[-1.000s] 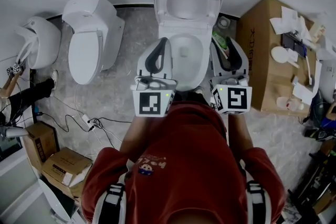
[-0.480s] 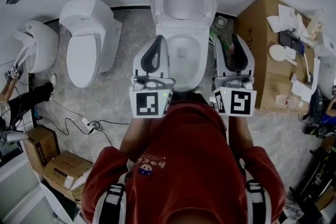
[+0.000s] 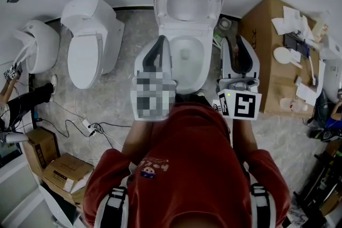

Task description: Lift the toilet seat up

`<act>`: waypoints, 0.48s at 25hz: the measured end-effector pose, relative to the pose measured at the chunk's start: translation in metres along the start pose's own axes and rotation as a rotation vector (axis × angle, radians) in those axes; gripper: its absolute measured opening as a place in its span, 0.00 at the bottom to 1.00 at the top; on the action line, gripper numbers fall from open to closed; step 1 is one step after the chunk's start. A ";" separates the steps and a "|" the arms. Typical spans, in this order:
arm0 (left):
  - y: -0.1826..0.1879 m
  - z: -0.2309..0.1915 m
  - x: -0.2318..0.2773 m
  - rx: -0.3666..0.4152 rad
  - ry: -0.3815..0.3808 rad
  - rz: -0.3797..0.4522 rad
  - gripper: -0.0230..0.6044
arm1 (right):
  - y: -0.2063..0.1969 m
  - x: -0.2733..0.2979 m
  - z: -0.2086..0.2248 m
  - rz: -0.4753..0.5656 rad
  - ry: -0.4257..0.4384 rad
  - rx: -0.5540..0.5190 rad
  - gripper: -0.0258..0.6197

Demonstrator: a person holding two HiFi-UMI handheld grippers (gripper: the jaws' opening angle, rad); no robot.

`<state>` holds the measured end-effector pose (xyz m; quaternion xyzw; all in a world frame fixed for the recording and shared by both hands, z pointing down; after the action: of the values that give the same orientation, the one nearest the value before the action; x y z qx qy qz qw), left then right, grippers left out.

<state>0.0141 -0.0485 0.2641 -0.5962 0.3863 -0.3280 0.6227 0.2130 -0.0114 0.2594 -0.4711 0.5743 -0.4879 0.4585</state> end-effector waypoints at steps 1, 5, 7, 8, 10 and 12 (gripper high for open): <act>0.000 0.000 0.000 0.002 0.000 0.001 0.05 | 0.000 0.000 0.000 -0.002 0.000 0.000 0.21; 0.002 -0.003 -0.002 0.000 0.003 -0.002 0.05 | 0.001 0.001 -0.004 -0.010 0.001 -0.006 0.20; 0.004 -0.003 -0.003 0.001 0.004 0.000 0.05 | 0.002 0.000 -0.004 -0.009 0.003 -0.005 0.19; 0.004 -0.003 -0.003 0.001 0.003 0.000 0.05 | 0.002 0.000 -0.004 -0.008 0.003 -0.004 0.19; 0.004 -0.002 -0.002 0.004 0.003 -0.002 0.05 | 0.001 0.000 -0.002 -0.008 0.004 -0.002 0.18; 0.004 -0.001 -0.001 0.007 0.002 -0.003 0.05 | 0.000 0.001 -0.001 -0.008 0.008 -0.001 0.17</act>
<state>0.0125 -0.0476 0.2607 -0.5944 0.3850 -0.3307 0.6238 0.2116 -0.0118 0.2592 -0.4716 0.5745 -0.4913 0.4540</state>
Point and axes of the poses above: the fingertips, and each gripper's own axes: x forward along the fingers, z to its right, y out of its top, the point moved 6 cm from there along -x, backward along the fingers, and after that the axes turned 1 degree about y, right-handed, at the moved point
